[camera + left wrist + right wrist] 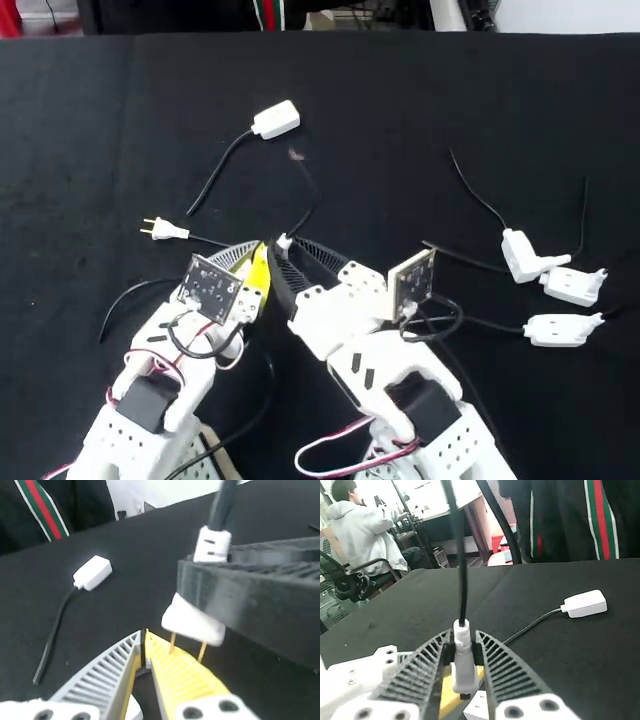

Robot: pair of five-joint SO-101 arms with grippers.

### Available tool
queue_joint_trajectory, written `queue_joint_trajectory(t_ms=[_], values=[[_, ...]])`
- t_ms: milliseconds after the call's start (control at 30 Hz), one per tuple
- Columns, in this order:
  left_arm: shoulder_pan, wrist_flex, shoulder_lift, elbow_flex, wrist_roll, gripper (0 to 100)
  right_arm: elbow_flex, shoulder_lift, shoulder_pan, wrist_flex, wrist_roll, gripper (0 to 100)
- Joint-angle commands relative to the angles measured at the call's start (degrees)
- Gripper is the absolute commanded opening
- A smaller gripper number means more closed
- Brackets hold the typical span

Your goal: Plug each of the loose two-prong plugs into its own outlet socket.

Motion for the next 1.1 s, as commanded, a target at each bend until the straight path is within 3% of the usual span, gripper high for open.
queue_joint_trajectory(t_ms=[0,267,433,533,767,900,1000,1067], values=[[0.7,-3.4,-0.4,1.0,0.3,3,-3.1,-9.2,-0.6,1.8,-0.4,1.2],[0.6,-3.6,-0.4,0.7,0.3,3,-3.2,-9.2,-0.4,2.7,-0.4,1.2],[-3.3,-3.6,-0.4,-2.0,0.5,3,-3.6,-9.2,-0.5,5.0,-0.1,1.2],[-5.2,-3.6,-0.4,-2.7,4.2,3,-3.4,-9.2,-0.6,5.1,0.0,1.2],[-6.2,-3.1,-0.3,-2.8,4.9,3,-3.5,-9.2,-0.4,5.1,0.1,1.2],[-8.0,-3.1,-0.3,0.2,-4.2,3,-3.5,-9.2,-0.4,5.0,0.1,1.2],[-14.5,-1.7,-0.3,1.1,-12.8,3,-3.2,-8.7,-0.5,4.7,1.0,1.2],[-19.8,1.8,-0.3,-0.5,-14.5,3,-2.4,-8.7,-0.7,4.6,3.0,1.2]])
